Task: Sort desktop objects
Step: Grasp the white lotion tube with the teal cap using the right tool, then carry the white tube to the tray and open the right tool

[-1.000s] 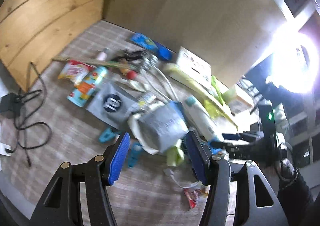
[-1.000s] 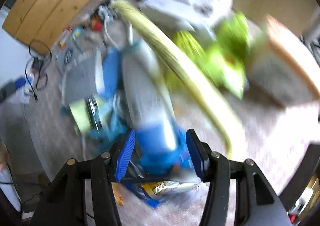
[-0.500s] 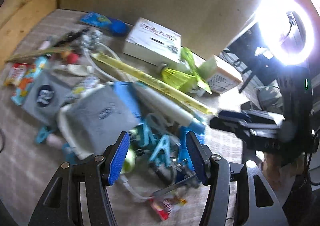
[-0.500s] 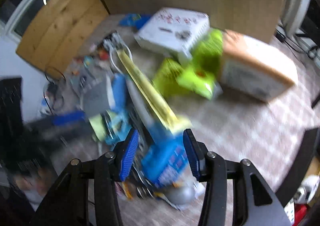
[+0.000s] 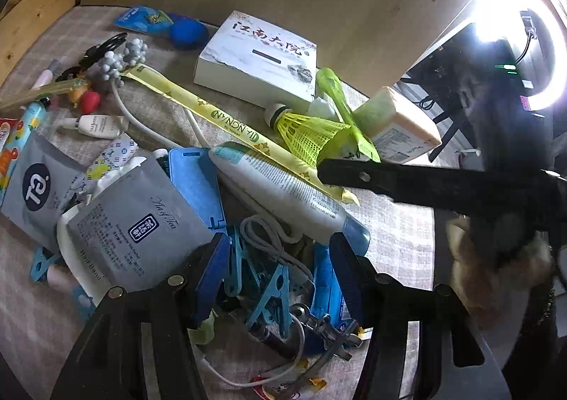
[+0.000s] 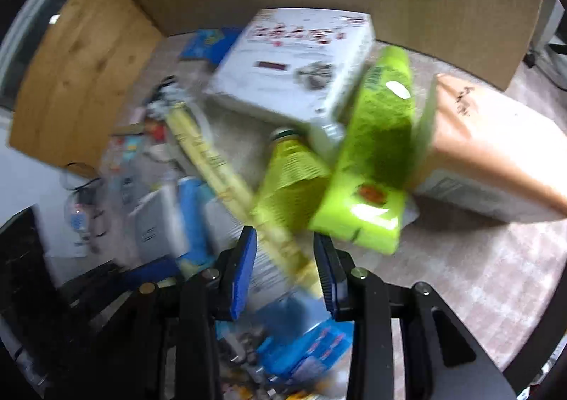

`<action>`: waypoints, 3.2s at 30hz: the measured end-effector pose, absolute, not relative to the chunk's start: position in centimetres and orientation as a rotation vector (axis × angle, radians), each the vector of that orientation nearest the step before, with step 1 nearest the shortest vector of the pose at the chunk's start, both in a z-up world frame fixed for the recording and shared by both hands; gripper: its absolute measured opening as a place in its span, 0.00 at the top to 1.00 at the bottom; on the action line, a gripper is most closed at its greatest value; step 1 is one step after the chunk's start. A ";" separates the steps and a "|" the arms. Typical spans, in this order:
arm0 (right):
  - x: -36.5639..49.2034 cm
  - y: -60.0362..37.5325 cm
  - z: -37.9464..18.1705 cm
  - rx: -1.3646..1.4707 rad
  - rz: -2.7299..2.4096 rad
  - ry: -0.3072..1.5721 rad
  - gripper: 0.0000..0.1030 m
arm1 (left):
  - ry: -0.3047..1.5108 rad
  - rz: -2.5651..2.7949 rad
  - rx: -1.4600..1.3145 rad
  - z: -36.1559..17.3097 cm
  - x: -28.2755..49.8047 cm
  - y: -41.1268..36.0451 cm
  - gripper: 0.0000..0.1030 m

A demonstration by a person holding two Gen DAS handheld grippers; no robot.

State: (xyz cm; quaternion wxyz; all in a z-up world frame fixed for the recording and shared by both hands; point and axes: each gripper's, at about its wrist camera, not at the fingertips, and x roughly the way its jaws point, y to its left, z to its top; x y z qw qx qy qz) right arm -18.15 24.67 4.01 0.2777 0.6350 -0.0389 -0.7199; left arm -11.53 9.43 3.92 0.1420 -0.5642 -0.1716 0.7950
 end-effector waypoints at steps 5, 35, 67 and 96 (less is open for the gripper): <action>-16.5 23.9 3.8 1.711 -1.822 -0.098 0.67 | -0.456 2.277 -1.634 3.7 -11.5 9.8 0.46; -16.1 22.3 1.4 1.774 -1.752 -0.328 0.61 | -0.370 2.264 -1.558 3.6 -12.1 12.2 0.42; -5.1 44.5 9.3 1.624 -2.033 -0.792 0.67 | -0.234 1.974 -1.347 11.7 -5.0 31.2 0.47; 9.5 67.1 13.9 1.599 -2.664 -0.881 0.41 | 0.033 1.727 -1.264 14.0 4.0 50.3 0.44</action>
